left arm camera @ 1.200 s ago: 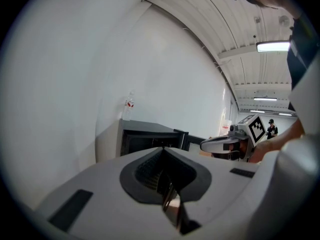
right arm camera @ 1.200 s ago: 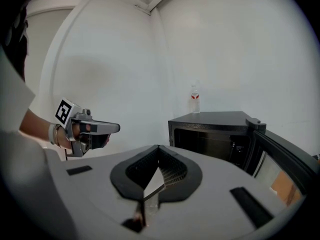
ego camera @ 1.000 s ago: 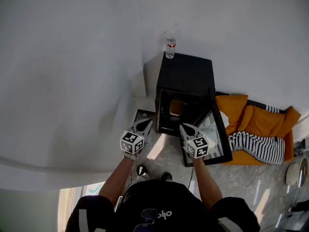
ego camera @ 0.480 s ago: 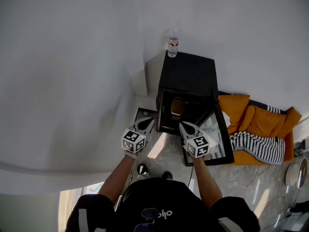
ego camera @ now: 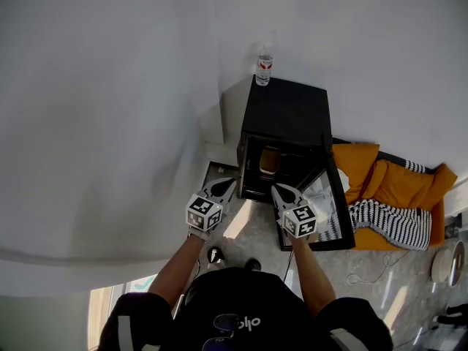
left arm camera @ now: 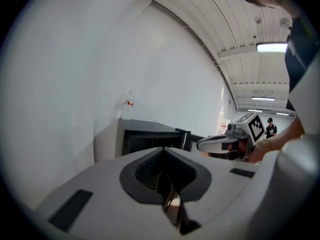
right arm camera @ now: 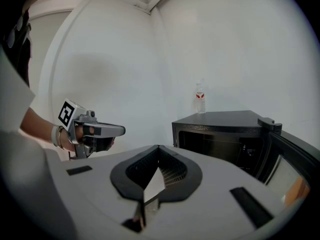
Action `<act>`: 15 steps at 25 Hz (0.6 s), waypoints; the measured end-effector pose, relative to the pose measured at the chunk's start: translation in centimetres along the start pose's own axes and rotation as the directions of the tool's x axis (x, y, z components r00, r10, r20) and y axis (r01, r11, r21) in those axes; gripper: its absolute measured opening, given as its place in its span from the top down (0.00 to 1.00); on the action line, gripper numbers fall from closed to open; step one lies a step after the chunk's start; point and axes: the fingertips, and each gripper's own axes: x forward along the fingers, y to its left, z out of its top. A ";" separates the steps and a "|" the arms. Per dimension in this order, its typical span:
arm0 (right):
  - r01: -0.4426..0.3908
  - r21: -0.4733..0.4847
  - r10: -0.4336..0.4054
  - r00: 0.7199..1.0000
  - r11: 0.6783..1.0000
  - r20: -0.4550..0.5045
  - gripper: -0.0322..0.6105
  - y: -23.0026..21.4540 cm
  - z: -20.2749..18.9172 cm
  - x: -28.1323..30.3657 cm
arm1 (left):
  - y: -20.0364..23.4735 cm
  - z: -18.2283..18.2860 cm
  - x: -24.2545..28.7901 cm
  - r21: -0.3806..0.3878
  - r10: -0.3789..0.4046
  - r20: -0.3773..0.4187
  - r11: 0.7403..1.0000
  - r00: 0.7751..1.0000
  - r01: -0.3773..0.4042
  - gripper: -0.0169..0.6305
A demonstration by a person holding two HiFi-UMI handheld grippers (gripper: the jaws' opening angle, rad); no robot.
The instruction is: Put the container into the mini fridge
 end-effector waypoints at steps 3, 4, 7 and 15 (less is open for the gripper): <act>0.000 0.000 0.000 1.000 1.000 0.001 0.94 -0.2 0.1 0.1 | 0.0 0.1 0.1 0.001 -0.004 -0.002 1.000 1.000 0.004 0.96; -0.001 -0.001 0.001 1.000 1.000 0.002 0.94 -0.2 0.0 0.2 | 0.0 0.0 0.1 0.001 -0.006 -0.002 1.000 1.000 0.006 0.96; -0.002 -0.001 0.002 1.000 1.000 0.005 0.94 -0.3 0.0 0.3 | 0.1 -0.2 0.2 0.001 -0.010 -0.006 1.000 1.000 0.010 0.96; -0.013 0.000 0.013 1.000 1.000 0.007 0.94 -0.3 -0.2 0.3 | 0.1 -0.3 0.3 0.004 -0.007 -0.011 1.000 1.000 0.007 0.96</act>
